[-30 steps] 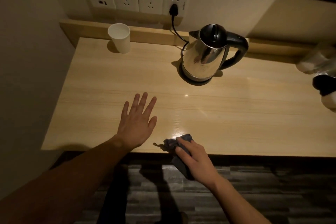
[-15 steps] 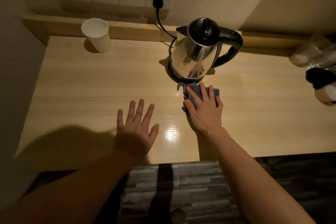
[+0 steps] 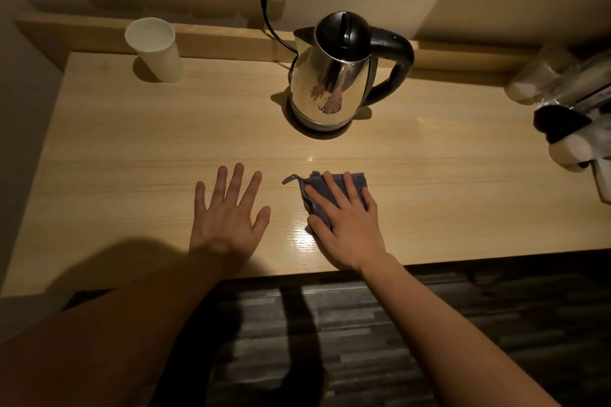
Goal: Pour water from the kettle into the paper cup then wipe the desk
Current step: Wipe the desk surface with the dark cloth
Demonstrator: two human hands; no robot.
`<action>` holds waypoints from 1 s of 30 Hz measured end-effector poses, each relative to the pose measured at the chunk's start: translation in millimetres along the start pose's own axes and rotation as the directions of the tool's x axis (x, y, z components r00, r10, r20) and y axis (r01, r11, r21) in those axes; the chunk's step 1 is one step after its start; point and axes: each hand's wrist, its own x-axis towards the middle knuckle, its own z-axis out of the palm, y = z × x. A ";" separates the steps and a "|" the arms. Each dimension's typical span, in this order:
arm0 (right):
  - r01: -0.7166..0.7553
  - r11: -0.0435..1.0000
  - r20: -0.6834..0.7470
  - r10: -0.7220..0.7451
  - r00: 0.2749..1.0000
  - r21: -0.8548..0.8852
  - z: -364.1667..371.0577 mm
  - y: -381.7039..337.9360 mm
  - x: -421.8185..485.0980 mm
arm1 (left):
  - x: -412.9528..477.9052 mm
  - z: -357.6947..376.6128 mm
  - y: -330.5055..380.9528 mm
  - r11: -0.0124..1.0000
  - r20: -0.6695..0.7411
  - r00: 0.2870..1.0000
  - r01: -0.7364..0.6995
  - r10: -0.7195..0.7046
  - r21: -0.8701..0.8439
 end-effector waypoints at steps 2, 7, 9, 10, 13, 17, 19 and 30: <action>0.019 1.000 -0.001 -0.019 1.000 0.003 1.7 -2.4 -13.4 | -0.2 -0.2 0.9 1.000 -0.007 1.000 -0.002 0.002 0.002; 0.063 0.997 -0.022 -0.062 0.998 0.033 6.8 -5.4 -42.6 | -1.2 -2.3 1.1 1.000 -0.003 1.000 -0.010 0.010 0.006; 0.091 0.992 -0.025 -0.090 0.996 0.089 8.5 -5.6 -54.2 | -1.7 -3.0 0.8 1.000 0.003 1.000 -0.009 0.009 -0.002; 0.099 0.987 -0.023 -0.097 0.995 0.127 8.5 -5.7 -60.4 | -1.9 -3.7 0.8 1.000 0.005 1.000 -0.009 0.009 -0.007; 0.066 0.951 0.003 -0.070 0.998 0.301 3.9 -8.7 -79.1 | -2.8 -5.9 0.7 1.000 0.018 1.000 -0.006 0.006 -0.005; -0.146 0.610 0.142 0.054 0.988 0.779 -19.5 -15.8 -104.7 | -3.0 -7.4 1.8 1.000 0.041 0.999 -0.006 0.006 -0.001; -0.252 0.364 0.195 0.186 0.963 0.897 -42.1 -12.6 -107.7 | -2.9 -9.0 2.6 1.000 0.050 0.999 -0.003 0.004 -0.005; -0.235 0.888 -0.039 0.272 0.962 0.396 -82.9 98.2 86.2 | -5.4 -11.3 5.4 1.000 -0.033 0.999 -0.019 0.019 -0.004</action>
